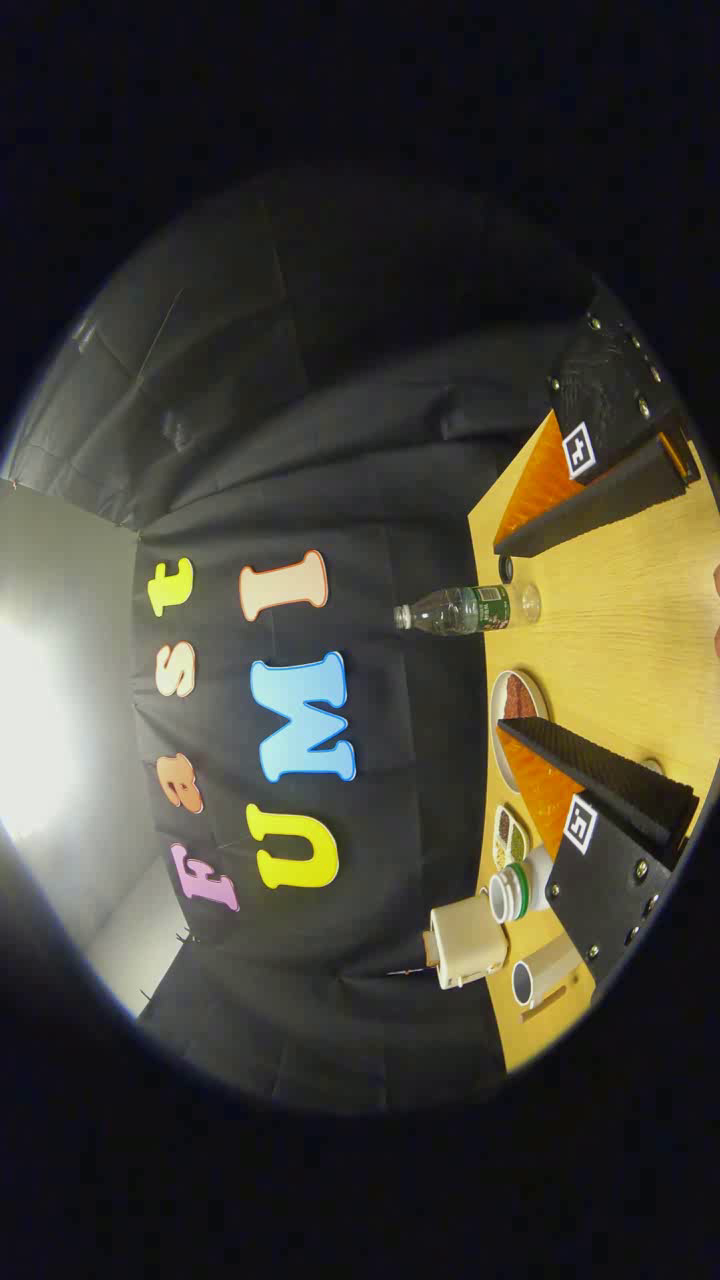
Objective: Take the bottle from table, then pour the juice into the cup, finally place the bottle on the coaster
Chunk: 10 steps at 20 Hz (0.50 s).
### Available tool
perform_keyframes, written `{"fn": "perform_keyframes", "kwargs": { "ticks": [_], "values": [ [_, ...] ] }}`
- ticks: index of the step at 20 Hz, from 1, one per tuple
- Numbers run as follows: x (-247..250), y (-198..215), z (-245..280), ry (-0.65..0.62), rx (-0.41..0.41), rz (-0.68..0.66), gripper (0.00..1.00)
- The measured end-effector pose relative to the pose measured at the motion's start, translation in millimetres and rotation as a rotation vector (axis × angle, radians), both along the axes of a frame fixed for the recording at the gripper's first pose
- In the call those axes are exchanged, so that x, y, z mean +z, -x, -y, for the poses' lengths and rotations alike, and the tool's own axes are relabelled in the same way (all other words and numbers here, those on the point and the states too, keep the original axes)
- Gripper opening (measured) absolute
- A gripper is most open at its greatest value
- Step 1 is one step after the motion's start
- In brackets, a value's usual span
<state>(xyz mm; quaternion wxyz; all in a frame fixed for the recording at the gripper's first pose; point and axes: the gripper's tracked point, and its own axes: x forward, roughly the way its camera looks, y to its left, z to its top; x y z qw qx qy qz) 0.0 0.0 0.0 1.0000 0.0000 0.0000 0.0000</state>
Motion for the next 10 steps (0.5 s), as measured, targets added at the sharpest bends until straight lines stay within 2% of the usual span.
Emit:
{"fn": "perform_keyframes", "kwargs": {
  "ticks": [5,10],
  "values": [
    [14.1,40.0,-43.0,0.025,0.059,0.023,0.99],
    [-14.7,58.6,-83.8,0.016,0.123,-0.014,0.99]
  ]
}}
